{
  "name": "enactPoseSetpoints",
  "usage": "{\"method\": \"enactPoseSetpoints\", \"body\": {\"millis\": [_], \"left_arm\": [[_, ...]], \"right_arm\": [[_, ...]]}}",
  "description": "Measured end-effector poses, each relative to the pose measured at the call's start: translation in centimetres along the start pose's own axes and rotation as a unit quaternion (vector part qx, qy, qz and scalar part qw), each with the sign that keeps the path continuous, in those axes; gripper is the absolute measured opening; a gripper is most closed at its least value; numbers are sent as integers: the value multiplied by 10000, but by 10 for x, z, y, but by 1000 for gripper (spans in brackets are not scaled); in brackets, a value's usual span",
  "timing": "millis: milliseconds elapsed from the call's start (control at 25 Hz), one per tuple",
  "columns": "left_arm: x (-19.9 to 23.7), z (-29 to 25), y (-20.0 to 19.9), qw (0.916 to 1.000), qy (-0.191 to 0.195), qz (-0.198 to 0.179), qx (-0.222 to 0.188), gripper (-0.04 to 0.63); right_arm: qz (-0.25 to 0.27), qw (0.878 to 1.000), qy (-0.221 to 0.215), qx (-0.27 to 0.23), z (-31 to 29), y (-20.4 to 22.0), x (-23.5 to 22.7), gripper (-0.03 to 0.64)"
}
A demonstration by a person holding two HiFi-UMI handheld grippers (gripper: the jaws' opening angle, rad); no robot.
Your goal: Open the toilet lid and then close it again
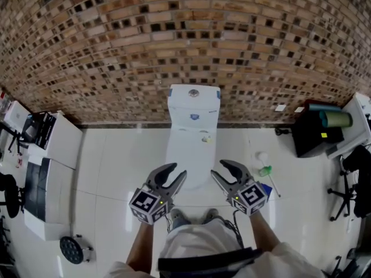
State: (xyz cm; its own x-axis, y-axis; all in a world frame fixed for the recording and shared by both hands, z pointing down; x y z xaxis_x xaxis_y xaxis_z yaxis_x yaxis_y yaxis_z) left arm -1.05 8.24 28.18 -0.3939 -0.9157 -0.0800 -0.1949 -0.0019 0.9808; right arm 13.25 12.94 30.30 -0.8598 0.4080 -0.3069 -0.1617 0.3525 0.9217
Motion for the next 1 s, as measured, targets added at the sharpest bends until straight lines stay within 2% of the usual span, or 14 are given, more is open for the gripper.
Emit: {"method": "enactPoseSetpoints", "body": {"millis": [240, 360, 520, 640, 720, 800, 1000], "left_arm": [[-2, -7, -2, 10000, 1, 51, 66, 158], [7, -12, -2, 9999, 120, 8, 10, 158], [42, -12, 5, 9989, 445, -149, 50, 158], [85, -7, 18, 9959, 795, -427, 71, 158], [118, -2, 32, 9912, 1061, -786, 76, 158], [155, 7, 47, 9845, 1342, -1122, 99, 158], [234, 31, 84, 9627, 2276, -1410, 384, 158]], "right_arm": [[59, 9999, 88, -50, 3, 3, -8, 187], [324, 9992, 241, 53, 2, 5, -8, 187], [503, 9970, 558, 177, -14, 9, 3, 187], [500, 9956, 794, 75, -40, 16, 13, 187], [380, 9941, 1018, -61, -63, 21, 20, 188], [349, 9897, 1386, 57, -92, 28, 27, 189], [345, 9690, 2434, 234, -164, 52, 57, 189]]}}
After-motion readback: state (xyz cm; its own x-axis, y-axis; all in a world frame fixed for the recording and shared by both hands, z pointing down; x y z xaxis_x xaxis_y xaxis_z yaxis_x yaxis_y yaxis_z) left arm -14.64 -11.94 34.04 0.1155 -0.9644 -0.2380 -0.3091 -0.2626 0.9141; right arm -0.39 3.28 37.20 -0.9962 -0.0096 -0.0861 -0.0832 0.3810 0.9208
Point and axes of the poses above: the fingertips, and each gripper's own axes: z backward along the fingers, x to its left, y out of its underside, the point moved 3 cm from there along z, backward along the fingers, and after that the axes turned 15 degrees about -z, right-handed, at the moved point
